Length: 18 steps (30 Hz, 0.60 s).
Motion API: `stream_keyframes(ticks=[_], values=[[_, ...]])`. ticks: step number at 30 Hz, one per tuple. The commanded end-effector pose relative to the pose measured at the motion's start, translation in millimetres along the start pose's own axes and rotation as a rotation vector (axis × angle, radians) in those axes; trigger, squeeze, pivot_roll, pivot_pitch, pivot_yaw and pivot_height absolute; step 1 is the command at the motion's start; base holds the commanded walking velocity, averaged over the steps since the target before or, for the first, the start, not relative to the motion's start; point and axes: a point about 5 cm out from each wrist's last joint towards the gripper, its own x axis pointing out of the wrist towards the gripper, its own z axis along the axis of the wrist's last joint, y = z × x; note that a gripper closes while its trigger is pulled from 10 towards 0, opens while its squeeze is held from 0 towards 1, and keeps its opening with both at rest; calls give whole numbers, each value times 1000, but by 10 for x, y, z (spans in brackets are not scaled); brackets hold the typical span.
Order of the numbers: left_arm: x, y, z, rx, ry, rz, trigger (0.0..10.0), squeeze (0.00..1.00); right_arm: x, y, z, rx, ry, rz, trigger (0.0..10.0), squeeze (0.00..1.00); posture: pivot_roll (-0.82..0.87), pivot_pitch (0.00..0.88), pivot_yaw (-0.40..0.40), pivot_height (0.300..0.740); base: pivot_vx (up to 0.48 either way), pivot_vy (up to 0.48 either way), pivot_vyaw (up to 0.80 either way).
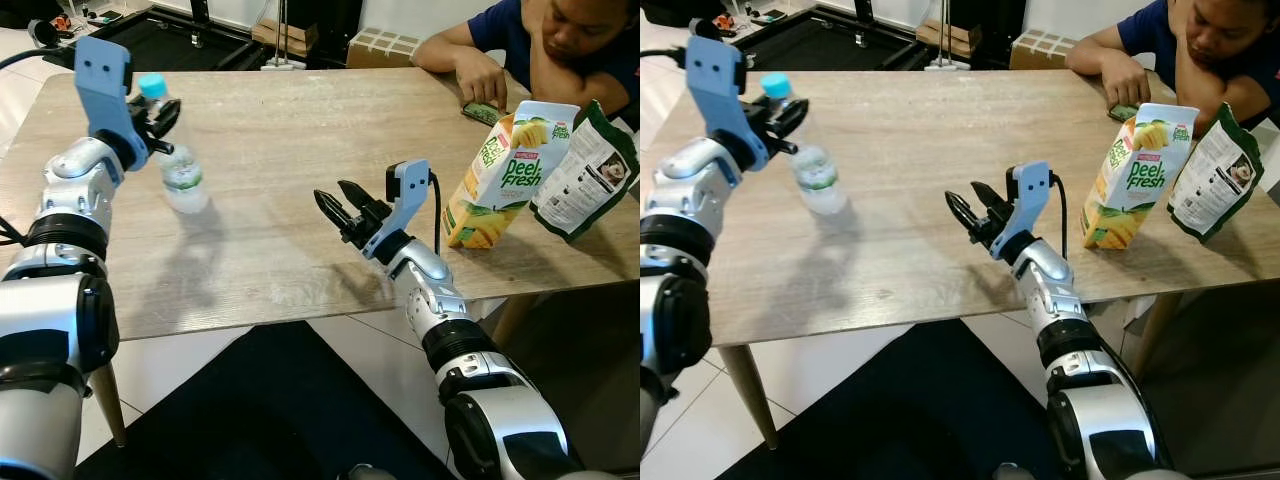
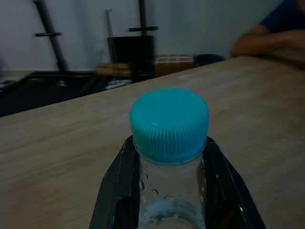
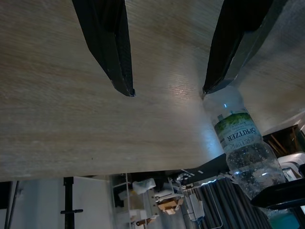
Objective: Restocking fridge
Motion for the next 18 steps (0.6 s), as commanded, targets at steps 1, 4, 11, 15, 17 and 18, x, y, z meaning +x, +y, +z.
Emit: stream_keyframes(ticks=[1,4,11,15,17,18], values=[[34,-301,-295,-77,76,-185,0,0,-21,-64,18,-22,4,-30,10000,0,-86,135,-34,740,0,0,0],[51,-490,-393,-105,87,-305,0,0,-36,-90,19,-22,2,-49,10000,0,-87,133,-33,740,0,0,0],[82,-948,-528,-173,98,-550,0,0,-90,-123,-7,-24,5,-63,10000,0,-88,129,-25,740,0,0,0],[83,-1287,-561,-219,101,-710,0,0,-201,-180,-59,-32,17,-85,10000,0,-90,126,-16,740,0,0,0],[74,-1373,-571,-229,104,-751,0,0,-238,-200,-76,-37,23,-95,10000,0,-92,124,-14,740,0,0,0],[59,-1420,-585,-232,117,-782,0,0,-268,-224,-87,-41,28,-106,10000,0,-93,125,-13,740,0,0,0]])
